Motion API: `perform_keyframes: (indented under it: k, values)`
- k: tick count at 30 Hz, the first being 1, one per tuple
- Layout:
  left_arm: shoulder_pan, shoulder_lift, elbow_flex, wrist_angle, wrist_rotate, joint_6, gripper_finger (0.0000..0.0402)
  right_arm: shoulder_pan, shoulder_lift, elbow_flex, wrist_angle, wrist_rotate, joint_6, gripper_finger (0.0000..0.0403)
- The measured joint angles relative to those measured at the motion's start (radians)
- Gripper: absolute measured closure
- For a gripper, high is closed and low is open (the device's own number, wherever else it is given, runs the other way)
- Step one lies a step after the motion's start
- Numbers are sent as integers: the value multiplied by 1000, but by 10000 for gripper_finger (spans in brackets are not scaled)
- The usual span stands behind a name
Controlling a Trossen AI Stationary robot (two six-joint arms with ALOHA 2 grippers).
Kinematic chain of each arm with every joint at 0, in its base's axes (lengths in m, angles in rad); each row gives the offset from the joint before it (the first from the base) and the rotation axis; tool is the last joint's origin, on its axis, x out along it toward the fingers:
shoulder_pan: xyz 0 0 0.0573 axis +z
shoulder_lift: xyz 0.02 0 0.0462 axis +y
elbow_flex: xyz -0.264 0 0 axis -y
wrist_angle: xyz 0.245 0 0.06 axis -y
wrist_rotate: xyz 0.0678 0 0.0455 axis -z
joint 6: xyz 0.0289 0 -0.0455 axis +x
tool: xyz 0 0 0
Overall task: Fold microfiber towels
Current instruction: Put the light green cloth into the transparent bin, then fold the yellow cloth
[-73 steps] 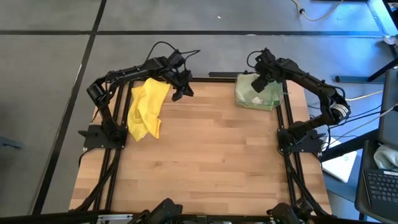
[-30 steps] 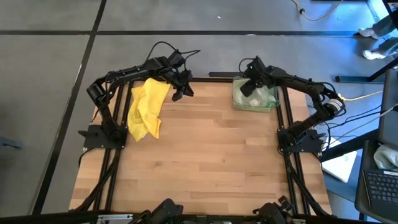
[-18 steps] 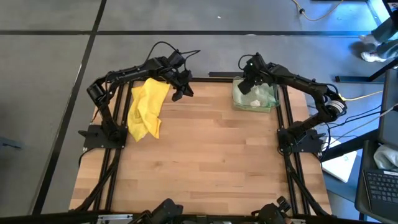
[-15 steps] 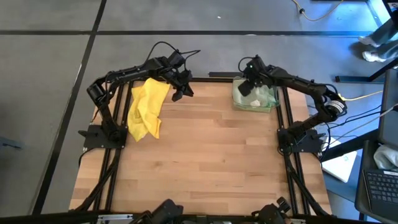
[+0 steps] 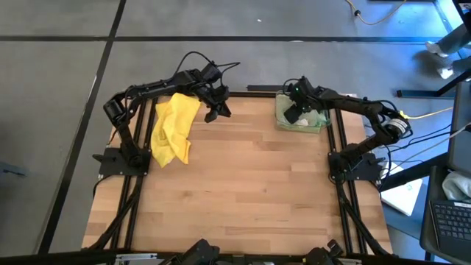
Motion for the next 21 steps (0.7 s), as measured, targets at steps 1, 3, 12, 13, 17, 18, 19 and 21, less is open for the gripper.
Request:
perform_keyframes:
  k: [1,3,12,13,17,18,19,21]
  values:
    - [0,0,0,0,-1,0,347,4,0,14,-1,-4,0,250]
    - [0,0,0,0,-1,0,347,14,0,48,-1,-6,-7,250]
    - [4,0,-4,-9,-35,0,347,86,-1,276,-208,-7,2,250]
    - [5,0,-11,-9,-38,1,347,97,-1,300,-251,-7,20,250]
    - [21,0,-50,-22,-95,-10,347,164,-4,359,-346,-6,66,250]
    - [27,0,-57,-25,-131,-24,347,188,-9,361,-337,-10,63,250]
    - [32,-4,-67,-26,-188,-42,347,215,-15,361,-320,-19,46,250]
    - [37,-28,-98,-20,-326,-87,348,269,-31,354,-239,-65,-5,250]
